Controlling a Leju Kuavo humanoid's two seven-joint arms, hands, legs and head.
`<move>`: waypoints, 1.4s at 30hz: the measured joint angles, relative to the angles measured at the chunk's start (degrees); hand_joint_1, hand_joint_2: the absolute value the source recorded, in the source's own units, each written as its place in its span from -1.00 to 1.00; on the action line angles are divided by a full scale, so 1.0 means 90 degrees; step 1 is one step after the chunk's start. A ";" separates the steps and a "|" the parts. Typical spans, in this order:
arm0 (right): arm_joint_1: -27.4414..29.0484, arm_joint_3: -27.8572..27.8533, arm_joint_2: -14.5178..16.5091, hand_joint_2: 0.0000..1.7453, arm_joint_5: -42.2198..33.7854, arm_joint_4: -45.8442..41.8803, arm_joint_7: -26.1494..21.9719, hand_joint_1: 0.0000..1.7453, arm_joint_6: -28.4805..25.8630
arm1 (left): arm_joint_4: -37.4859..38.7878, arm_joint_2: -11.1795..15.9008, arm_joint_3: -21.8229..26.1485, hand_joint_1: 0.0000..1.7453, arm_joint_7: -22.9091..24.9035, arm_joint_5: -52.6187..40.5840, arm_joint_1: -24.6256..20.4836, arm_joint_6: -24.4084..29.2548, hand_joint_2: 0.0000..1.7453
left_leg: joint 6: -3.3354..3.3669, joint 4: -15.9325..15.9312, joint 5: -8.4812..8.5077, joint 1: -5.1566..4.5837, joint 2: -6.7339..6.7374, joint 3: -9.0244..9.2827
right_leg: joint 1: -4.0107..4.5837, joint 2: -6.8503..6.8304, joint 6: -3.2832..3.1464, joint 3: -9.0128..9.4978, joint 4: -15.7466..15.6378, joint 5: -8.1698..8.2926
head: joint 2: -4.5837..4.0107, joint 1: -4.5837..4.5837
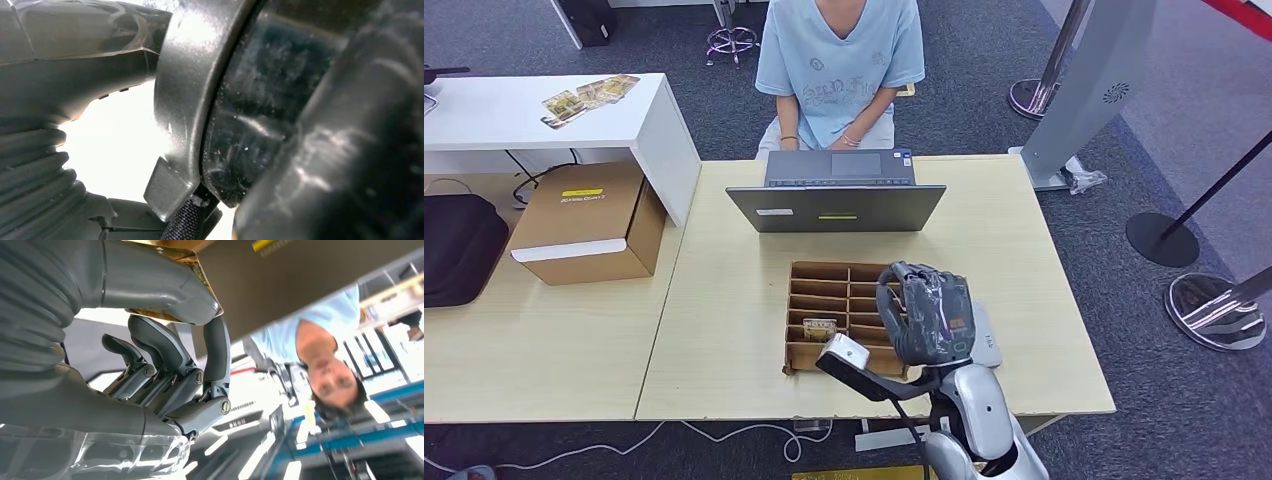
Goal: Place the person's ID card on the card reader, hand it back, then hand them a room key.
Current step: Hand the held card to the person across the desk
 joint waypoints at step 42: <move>-0.4723 0.0314 0.0098 1.00 -0.0255 0.2771 -0.0500 0.98 0.0446 | 0.0000 -0.0001 0.0721 -1.00 -0.0037 0.0828 0.0345 0.0821 1.00 | 0.0008 0.0001 0.0016 -0.0002 -0.0003 -0.0001 | -0.0002 0.0002 0.0011 0.0001 0.0004 0.0019 | 0.0000 0.0000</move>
